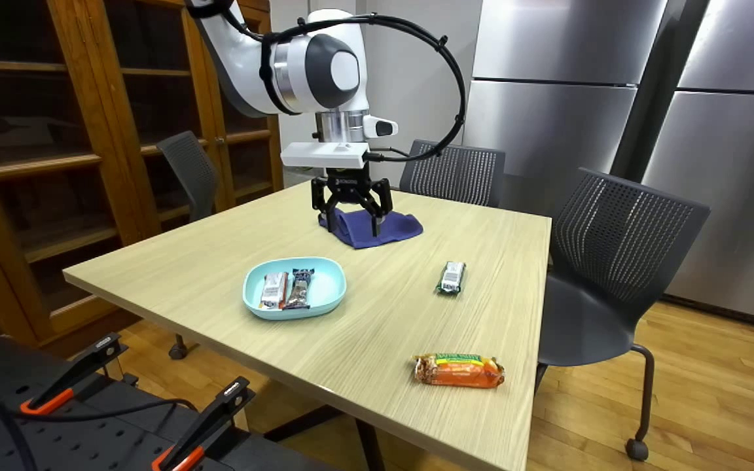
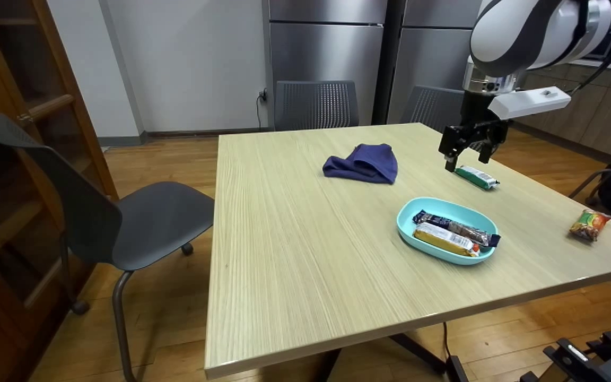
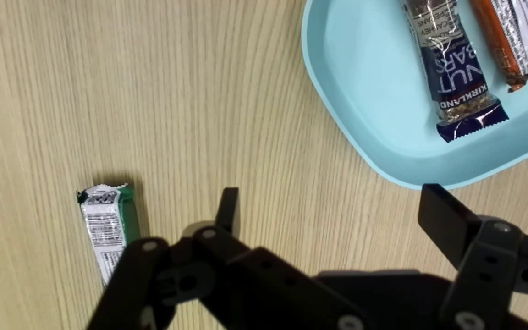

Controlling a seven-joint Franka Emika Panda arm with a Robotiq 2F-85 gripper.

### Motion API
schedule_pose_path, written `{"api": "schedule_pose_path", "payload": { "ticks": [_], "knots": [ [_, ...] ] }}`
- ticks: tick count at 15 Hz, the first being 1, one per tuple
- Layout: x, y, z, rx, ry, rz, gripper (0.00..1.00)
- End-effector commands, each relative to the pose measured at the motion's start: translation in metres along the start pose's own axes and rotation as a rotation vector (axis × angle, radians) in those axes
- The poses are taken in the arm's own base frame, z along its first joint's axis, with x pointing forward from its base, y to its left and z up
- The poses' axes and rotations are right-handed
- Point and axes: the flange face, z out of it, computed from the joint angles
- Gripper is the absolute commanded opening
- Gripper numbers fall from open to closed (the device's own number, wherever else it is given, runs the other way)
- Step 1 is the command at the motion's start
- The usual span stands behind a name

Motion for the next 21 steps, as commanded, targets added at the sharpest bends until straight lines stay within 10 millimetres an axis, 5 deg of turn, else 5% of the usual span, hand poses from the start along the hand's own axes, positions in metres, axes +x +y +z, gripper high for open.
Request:
{"api": "schedule_pose_path", "payload": {
  "ticks": [1, 6, 15, 21],
  "knots": [
    [0.000, 0.000, 0.000, 0.000, -0.001, 0.000, 1.00],
    [0.005, 0.005, -0.001, 0.011, -0.004, 0.027, 1.00],
    [0.046, 0.090, 0.001, 0.072, 0.061, 0.260, 1.00],
    [0.075, 0.130, 0.035, 0.038, 0.030, 0.289, 1.00]
  ]
}}
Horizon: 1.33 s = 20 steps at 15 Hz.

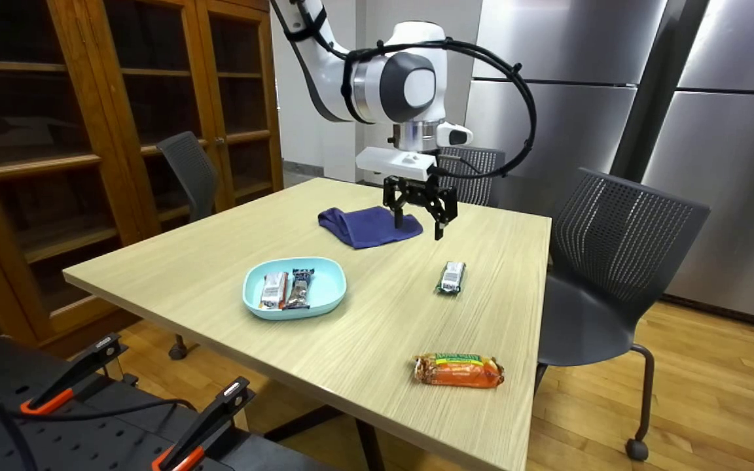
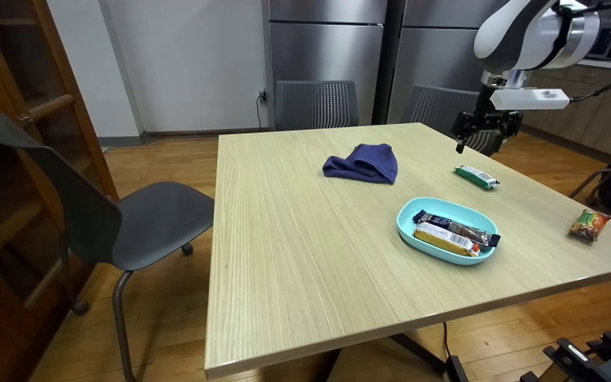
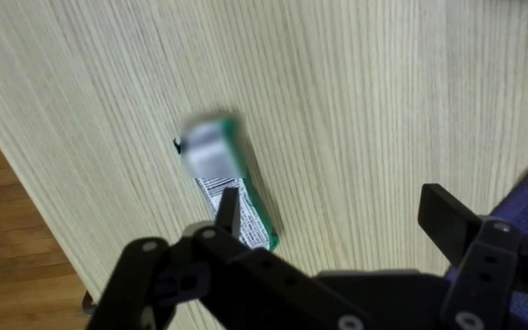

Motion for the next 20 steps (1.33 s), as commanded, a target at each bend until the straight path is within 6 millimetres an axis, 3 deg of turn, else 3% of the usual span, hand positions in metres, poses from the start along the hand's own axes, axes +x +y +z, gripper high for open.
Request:
{"api": "schedule_pose_path", "payload": {
  "ticks": [1, 7, 20],
  "knots": [
    [0.029, 0.013, 0.021, -0.010, -0.036, 0.001, 1.00],
    [0.049, 0.032, 0.042, -0.041, -0.091, -0.030, 1.00],
    [0.061, 0.058, 0.085, -0.068, -0.167, -0.135, 1.00]
  ]
}}
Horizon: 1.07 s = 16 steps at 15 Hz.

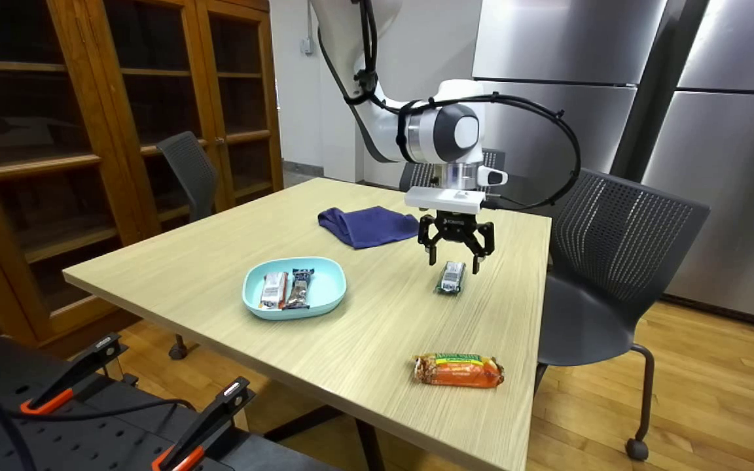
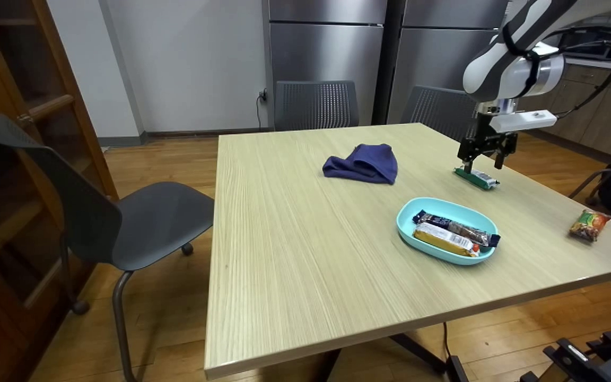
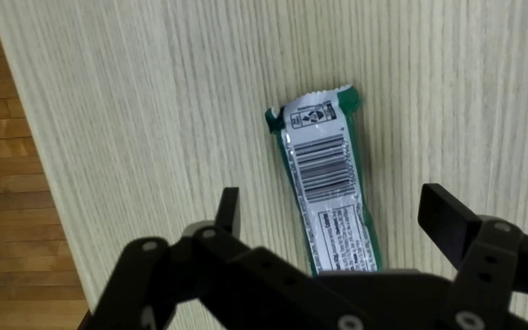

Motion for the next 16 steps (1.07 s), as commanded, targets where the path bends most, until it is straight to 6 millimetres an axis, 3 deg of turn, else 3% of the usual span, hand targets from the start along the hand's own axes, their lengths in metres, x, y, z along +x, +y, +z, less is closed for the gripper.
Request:
{"api": "schedule_pose_path", "payload": {
  "ticks": [1, 11, 12, 14, 16],
  "knots": [
    [0.0098, 0.0058, 0.0049, -0.001, -0.027, -0.029, 1.00],
    [0.0177, 0.0078, 0.0145, 0.008, -0.049, -0.027, 0.98],
    [0.0182, 0.0076, 0.0148, 0.009, -0.047, -0.028, 0.74],
    [0.0193, 0.0079, 0.0141, 0.011, -0.044, -0.028, 0.69],
    [0.0186, 0.0068, 0.0102, 0.017, -0.034, -0.038, 0.52]
  ]
}}
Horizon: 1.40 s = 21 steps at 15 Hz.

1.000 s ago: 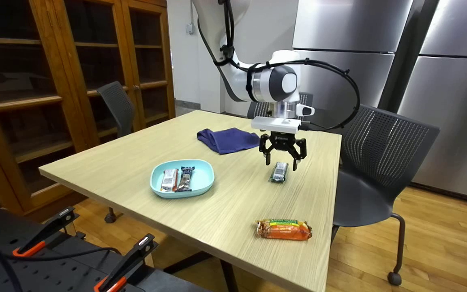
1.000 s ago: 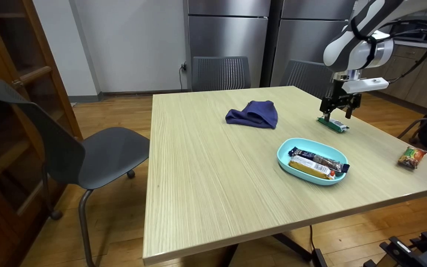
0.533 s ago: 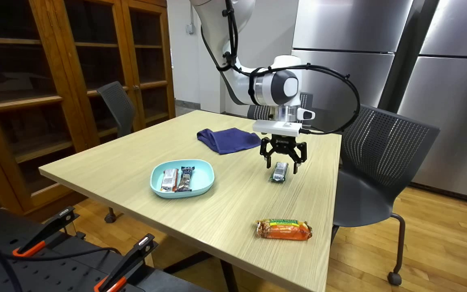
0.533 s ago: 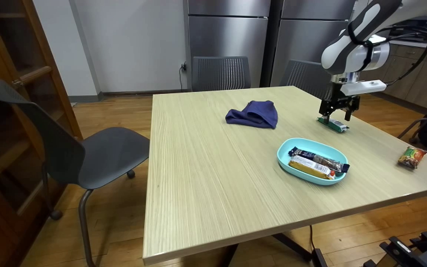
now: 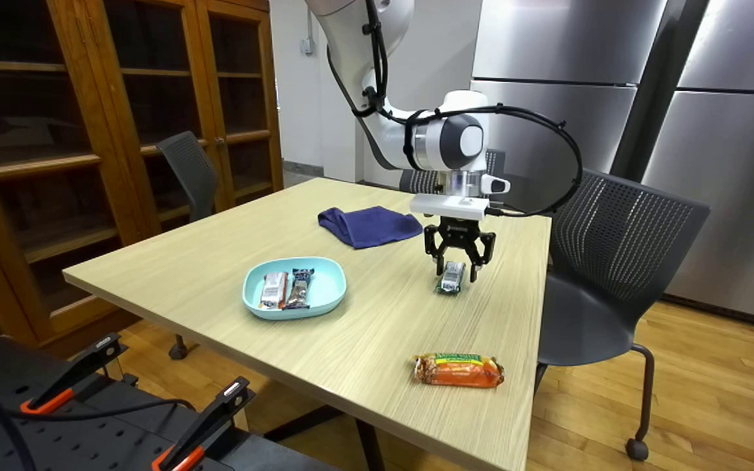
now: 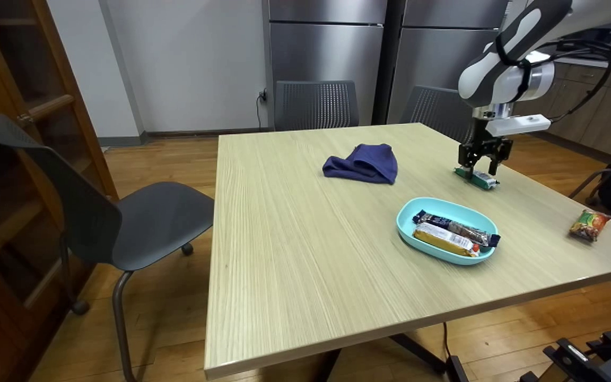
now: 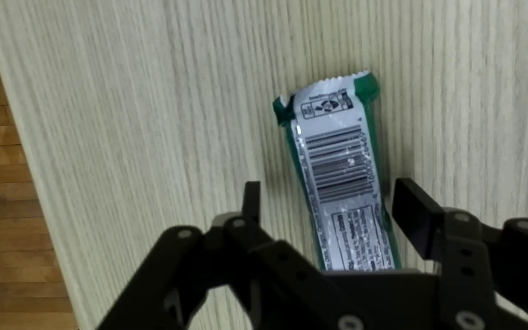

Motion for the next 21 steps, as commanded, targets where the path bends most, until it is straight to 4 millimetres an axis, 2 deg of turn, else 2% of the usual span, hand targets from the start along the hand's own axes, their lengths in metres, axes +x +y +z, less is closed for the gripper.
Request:
{"api": "schedule_pose_path", "payload": {
  "ticks": [1, 4, 6, 11, 14, 17, 21],
  "knots": [
    [0.005, 0.002, -0.008, 0.021, 0.005, -0.038, 0.45],
    [0.005, -0.001, -0.010, 0.029, 0.009, -0.044, 0.21],
    [0.002, -0.004, -0.018, 0.045, 0.030, -0.046, 0.10],
    [-0.009, -0.014, -0.053, 0.068, 0.124, -0.093, 0.09],
    [-0.023, -0.024, -0.070, 0.071, 0.162, -0.165, 0.09],
    [-0.040, -0.043, -0.077, 0.075, 0.169, -0.263, 0.09],
    [-0.074, -0.072, -0.084, 0.077, 0.178, -0.404, 0.09]
  ]
}}
